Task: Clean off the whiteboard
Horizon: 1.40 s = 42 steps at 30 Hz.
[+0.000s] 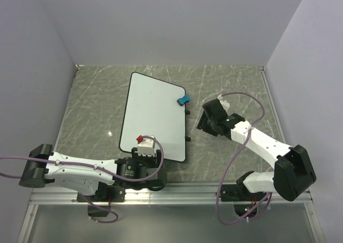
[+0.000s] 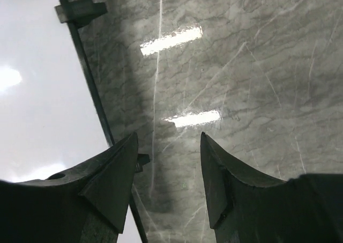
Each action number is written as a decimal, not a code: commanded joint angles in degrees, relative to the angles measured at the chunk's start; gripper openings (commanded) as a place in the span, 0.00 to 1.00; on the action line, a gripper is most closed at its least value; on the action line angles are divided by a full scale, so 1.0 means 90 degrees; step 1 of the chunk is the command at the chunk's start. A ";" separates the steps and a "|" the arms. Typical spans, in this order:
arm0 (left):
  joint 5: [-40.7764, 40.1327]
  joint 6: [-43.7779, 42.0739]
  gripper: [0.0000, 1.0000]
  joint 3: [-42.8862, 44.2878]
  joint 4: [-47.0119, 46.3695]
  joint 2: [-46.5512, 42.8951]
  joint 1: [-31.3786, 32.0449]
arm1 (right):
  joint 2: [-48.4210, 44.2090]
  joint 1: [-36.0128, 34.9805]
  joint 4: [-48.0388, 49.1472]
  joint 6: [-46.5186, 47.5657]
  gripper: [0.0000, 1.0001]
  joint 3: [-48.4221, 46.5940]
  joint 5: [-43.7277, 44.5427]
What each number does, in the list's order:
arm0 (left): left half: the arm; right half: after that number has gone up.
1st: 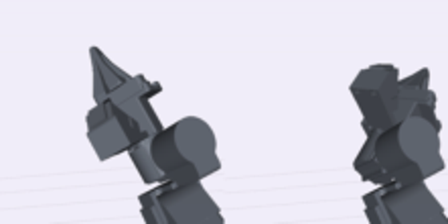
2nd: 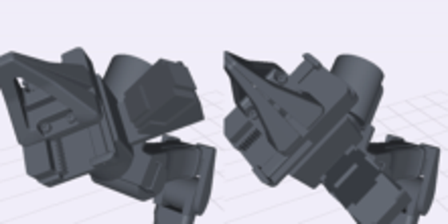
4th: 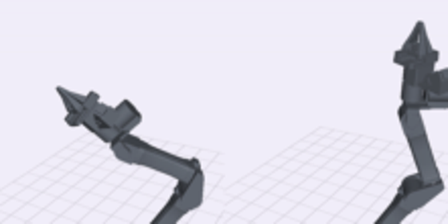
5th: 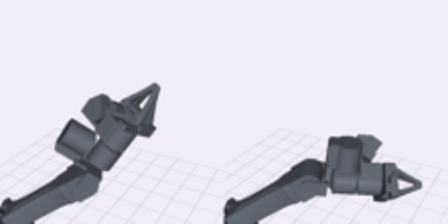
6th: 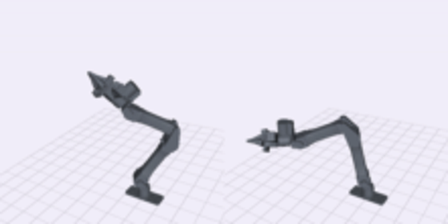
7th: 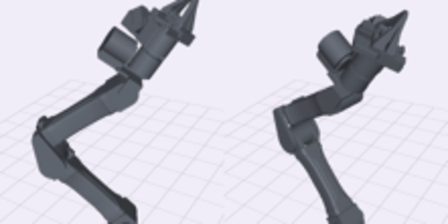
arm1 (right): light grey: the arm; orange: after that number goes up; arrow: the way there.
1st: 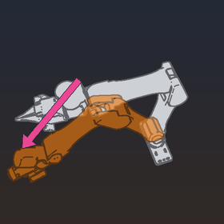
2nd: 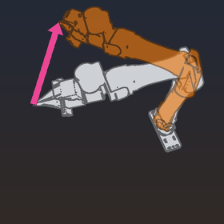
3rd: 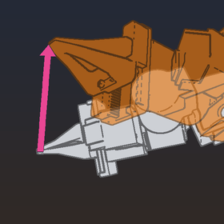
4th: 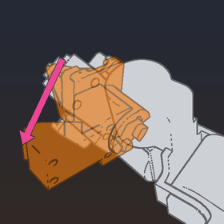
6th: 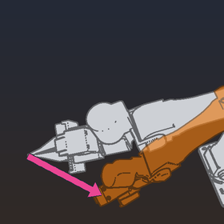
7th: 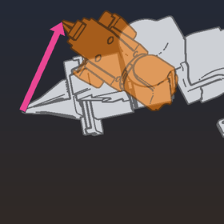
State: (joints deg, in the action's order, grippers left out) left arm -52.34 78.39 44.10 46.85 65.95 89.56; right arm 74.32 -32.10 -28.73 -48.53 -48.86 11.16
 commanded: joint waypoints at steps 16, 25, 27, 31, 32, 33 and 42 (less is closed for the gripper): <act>0.0063 -0.0516 0.73 0.0510 0.0234 0.0113 0.0000 | 0.0149 -0.0018 0.0778 0.0226 0.57 -0.0518 -0.0701; 0.0054 -0.0878 0.70 0.0911 0.0370 0.0299 0.0000 | 0.2177 0.0060 0.1239 0.0227 0.45 -0.2801 -0.1756; 0.0092 -0.0878 0.69 0.0979 0.0438 0.0270 0.0000 | 0.2599 0.0080 0.1181 0.0188 0.40 -0.3485 -0.1913; 0.0180 -0.0810 0.68 0.0979 0.0614 0.0133 0.0000 | 0.3565 0.0109 0.0898 0.0080 0.37 -0.4316 -0.1884; 0.0161 -0.0752 0.67 0.0979 0.0731 0.0055 0.0000 | 0.3665 0.0138 0.0926 0.0051 0.37 -0.4327 -0.1894; 0.0180 -0.0674 0.67 0.0970 0.0800 0.0026 0.0000 | 0.3743 0.0177 0.0956 -0.0036 0.37 -0.4327 -0.1913; 0.0297 -0.0312 0.63 0.0833 0.1298 -0.0453 0.0000 | 0.4076 0.0860 0.1200 -0.0183 0.30 -0.3674 -0.1875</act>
State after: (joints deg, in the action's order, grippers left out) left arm -49.91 74.32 50.83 56.31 63.46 89.56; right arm 112.86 -26.63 -18.63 -49.47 -83.79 -6.74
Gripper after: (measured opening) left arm 0.637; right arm 0.302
